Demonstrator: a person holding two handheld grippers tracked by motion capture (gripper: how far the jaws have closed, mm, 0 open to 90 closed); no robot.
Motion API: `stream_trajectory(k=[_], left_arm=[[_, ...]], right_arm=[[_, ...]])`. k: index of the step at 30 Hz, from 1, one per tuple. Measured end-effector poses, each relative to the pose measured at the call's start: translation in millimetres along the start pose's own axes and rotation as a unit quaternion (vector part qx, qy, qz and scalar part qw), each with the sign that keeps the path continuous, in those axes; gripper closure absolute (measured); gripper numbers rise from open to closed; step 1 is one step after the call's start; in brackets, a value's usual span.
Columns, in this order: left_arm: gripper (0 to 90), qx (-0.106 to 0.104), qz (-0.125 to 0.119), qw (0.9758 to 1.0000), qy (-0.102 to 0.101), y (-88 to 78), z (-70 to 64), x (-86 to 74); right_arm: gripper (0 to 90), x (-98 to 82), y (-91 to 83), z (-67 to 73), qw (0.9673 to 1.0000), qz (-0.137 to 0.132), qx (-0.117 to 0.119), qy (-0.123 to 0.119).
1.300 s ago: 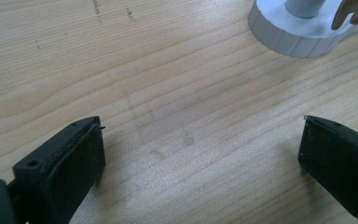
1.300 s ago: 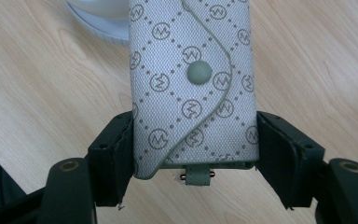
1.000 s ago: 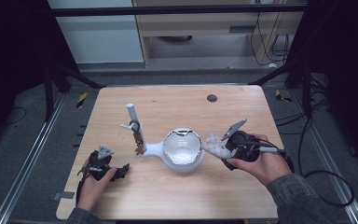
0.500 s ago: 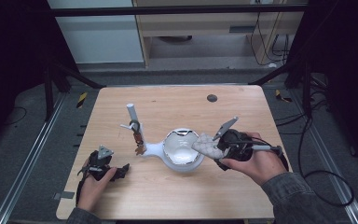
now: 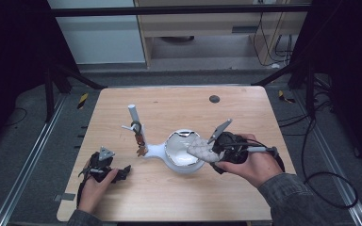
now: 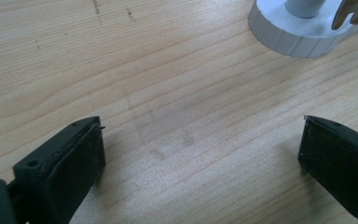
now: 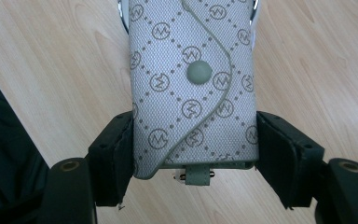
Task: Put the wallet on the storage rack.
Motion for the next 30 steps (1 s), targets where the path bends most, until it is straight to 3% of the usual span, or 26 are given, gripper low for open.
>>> stream_trajectory(k=[13, 30], left_arm=[[0.0, 0.000, 0.000, 1.0000, 0.000, 0.0, 0.0, 0.0], [0.0, 0.001, 0.000, 1.0000, 0.000, -0.1, 0.0, -0.1]], right_arm=[[32.3, 18.9, 24.7, 17.1, 0.9993, 0.026, 0.018, -0.022], [32.3, 31.5, 48.6, 16.3, 0.9981, 0.052, 0.020, -0.025]])
Point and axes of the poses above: each handheld gripper's, and its own axes: y roughly forward along the jaws, x roughly out of its top, z roughly to its left, the point moved 8 cm from there along y, roughly forward along the jaws, and after that the axes turned 4 degrees about y, right-handed, at the moved point
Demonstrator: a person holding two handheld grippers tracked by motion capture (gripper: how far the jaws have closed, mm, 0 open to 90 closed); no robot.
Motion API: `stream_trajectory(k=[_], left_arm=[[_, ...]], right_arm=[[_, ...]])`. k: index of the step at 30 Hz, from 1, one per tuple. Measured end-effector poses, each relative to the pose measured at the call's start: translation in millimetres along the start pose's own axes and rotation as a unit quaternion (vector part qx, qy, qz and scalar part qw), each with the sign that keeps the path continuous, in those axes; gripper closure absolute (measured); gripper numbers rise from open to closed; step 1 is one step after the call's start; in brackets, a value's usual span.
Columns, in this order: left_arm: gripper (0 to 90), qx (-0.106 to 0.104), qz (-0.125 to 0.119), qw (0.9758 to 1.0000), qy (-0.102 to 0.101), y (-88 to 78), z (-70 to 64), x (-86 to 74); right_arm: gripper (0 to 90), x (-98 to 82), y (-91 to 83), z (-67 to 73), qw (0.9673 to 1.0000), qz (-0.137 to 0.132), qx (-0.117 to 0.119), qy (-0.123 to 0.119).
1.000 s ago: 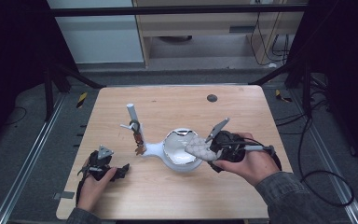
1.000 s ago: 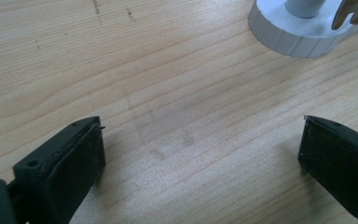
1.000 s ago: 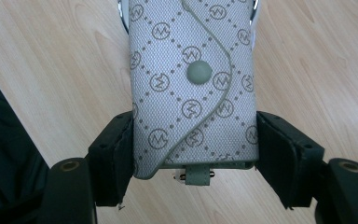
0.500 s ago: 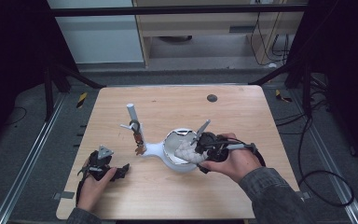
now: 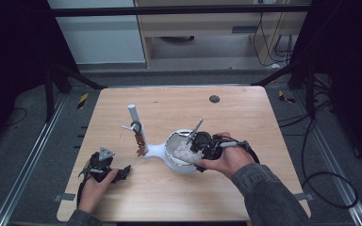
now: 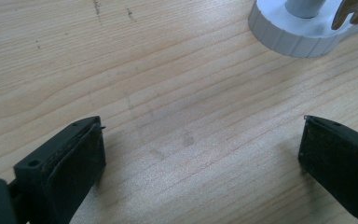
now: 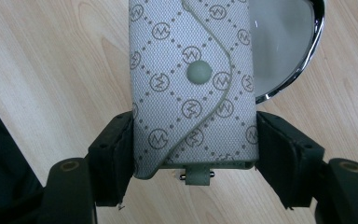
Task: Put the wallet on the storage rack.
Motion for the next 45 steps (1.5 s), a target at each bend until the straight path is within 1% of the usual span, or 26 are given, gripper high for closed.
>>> stream_trajectory(k=[7, 11, 14, 32, 45], left_arm=[[0.0, 0.000, 0.000, 1.0000, 0.000, 0.0, -0.1, 0.0], [0.0, 0.000, 0.000, 1.0000, 0.000, 0.0, -0.1, 0.0], [0.0, 0.000, 0.000, 1.0000, 0.000, 0.0, -0.2, 0.0], [0.0, 0.000, 0.000, 1.0000, 0.000, -0.1, -0.3, 0.0], [0.0, -0.001, 0.000, 1.0000, 0.001, -0.1, -0.3, -0.1]], right_arm=[[32.3, 2.6, 3.2, -3.0, 1.0000, 0.006, -0.001, 0.007], [32.3, 3.6, 4.1, -5.1, 1.0000, 0.006, -0.004, 0.003], [32.3, 4.1, 4.3, -6.4, 0.9999, 0.009, -0.004, 0.010], [32.2, 6.7, 6.5, -8.7, 0.9997, 0.020, -0.011, 0.005], [32.2, 11.4, 8.7, -13.5, 0.9994, 0.028, -0.021, 0.000]])
Point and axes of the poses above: each handheld gripper's, and its own axes: y roughly forward along the jaws, x roughly out of its top, z roughly to its left, the point moved 8 cm from there along y, roughly forward along the jaws, and after that the axes turned 4 degrees about y, right-handed, at the moved point
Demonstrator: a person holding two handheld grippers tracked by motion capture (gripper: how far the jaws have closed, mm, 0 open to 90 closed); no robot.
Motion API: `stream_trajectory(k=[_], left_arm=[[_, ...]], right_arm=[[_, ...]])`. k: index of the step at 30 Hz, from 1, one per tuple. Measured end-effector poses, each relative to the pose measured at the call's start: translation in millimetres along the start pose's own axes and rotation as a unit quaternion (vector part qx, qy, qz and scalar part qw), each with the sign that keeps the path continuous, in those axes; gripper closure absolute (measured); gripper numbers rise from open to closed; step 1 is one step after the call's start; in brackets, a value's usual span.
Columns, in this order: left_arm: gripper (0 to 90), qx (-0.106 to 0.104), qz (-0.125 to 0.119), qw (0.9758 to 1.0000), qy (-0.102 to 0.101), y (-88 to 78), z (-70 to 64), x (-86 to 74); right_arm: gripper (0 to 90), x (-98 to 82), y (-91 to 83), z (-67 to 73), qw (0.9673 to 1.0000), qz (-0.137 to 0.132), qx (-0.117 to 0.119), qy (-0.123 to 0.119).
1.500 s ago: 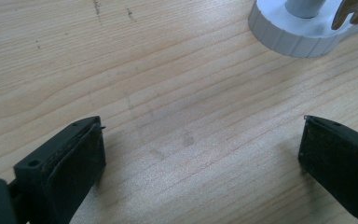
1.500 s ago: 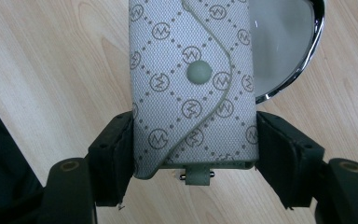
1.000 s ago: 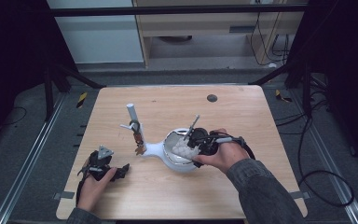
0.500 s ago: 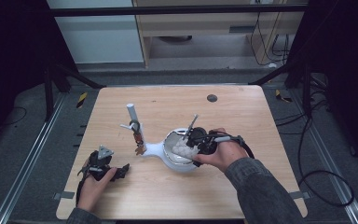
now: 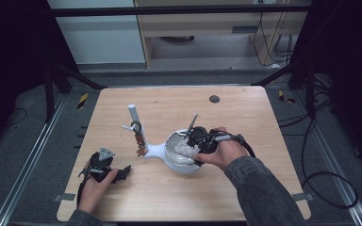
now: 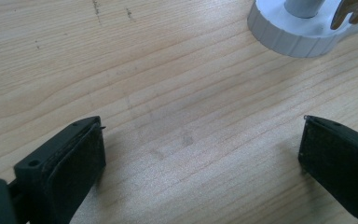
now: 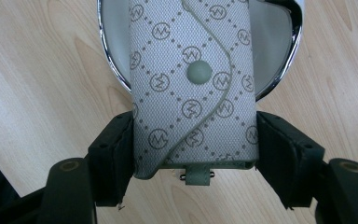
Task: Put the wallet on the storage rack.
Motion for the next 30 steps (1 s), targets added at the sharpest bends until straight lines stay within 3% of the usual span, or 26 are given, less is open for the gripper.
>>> stream_trajectory(k=[30], left_arm=[[0.0, -0.001, -0.001, 1.0000, 0.000, 0.0, -0.6, 0.2]], right_arm=[[32.2, 13.4, 11.3, 3.4, 1.0000, 0.000, 0.000, 0.002]])
Point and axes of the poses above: each handheld gripper's, and its own axes: y roughly forward along the jaws, x roughly out of its top, z roughly to its left, the point moved 8 cm from there along y, roughly forward along the jaws, and after that the axes turned 4 degrees about y, right-handed, at the moved point
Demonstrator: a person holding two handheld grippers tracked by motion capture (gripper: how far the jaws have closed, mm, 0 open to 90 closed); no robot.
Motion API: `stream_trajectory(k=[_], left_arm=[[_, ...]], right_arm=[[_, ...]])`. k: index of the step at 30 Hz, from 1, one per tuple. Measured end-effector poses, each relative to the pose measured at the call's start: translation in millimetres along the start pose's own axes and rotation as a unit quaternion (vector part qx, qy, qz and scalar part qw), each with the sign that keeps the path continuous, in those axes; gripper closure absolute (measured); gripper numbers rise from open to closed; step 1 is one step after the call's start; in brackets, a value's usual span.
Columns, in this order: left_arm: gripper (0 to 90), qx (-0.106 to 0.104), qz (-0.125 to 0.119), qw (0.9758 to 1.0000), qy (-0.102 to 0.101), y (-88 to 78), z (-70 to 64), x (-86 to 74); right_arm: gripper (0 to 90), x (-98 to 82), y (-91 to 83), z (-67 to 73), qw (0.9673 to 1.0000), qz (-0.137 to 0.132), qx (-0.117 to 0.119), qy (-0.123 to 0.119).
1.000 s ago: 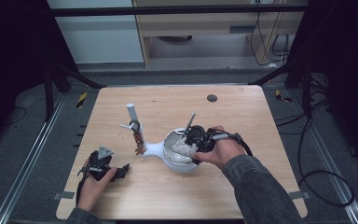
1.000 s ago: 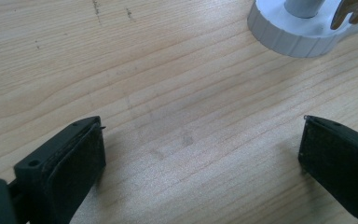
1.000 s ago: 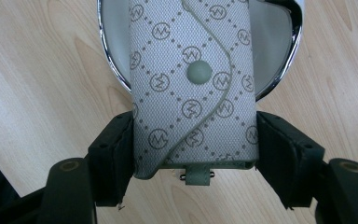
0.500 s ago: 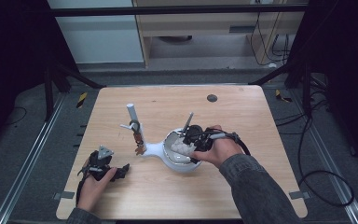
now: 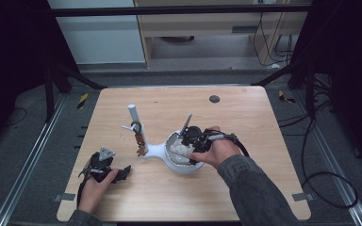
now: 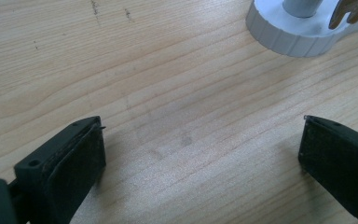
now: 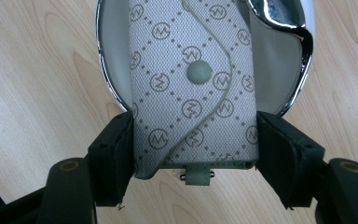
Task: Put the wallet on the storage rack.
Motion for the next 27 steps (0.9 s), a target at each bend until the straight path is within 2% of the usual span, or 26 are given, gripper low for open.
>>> stream_trajectory(k=[27], left_arm=[[0.0, -0.002, 0.002, 1.0000, 0.003, -0.3, -0.5, -0.2]], right_arm=[[32.2, 8.9, 8.4, -1.5, 0.9999, -0.009, 0.009, 0.011]])
Point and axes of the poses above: each handheld gripper's, and its own axes: y roughly forward along the jaws, x roughly out of its top, z roughly to its left, the point moved 8 cm from there along y, roughly forward along the jaws, and after that the axes turned 4 degrees about y, right-handed, at the moved point
